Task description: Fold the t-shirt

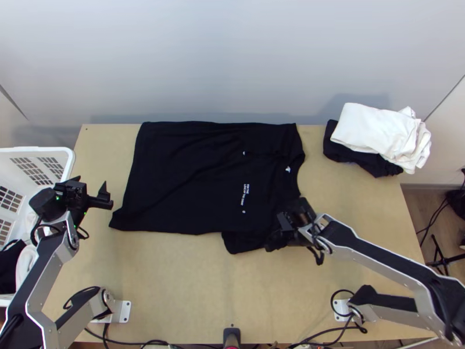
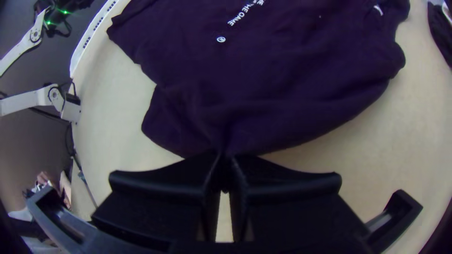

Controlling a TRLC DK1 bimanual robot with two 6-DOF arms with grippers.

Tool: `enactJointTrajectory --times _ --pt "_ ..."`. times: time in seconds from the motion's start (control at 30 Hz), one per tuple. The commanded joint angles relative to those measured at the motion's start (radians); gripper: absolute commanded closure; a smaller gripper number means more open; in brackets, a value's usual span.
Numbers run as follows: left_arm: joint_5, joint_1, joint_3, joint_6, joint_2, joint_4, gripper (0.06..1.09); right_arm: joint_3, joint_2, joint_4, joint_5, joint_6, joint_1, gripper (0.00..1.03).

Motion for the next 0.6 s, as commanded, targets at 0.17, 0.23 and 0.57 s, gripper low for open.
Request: enactJointTrajectory --times 0.17,0.23,0.57 --pt "-0.012 -0.036 -0.009 -0.001 -0.009 0.001 0.13 0.462 -0.177 -0.679 0.003 -0.24 -0.116 1.0" --pt "-0.018 -0.05 -0.009 -0.002 -0.006 0.001 0.13 0.562 -0.172 -0.756 -0.01 -0.26 -0.112 1.0" --pt "-0.046 -0.092 -0.022 -0.001 -0.011 0.001 0.13 0.56 0.016 -0.673 -0.054 -0.329 -0.221 1.0"
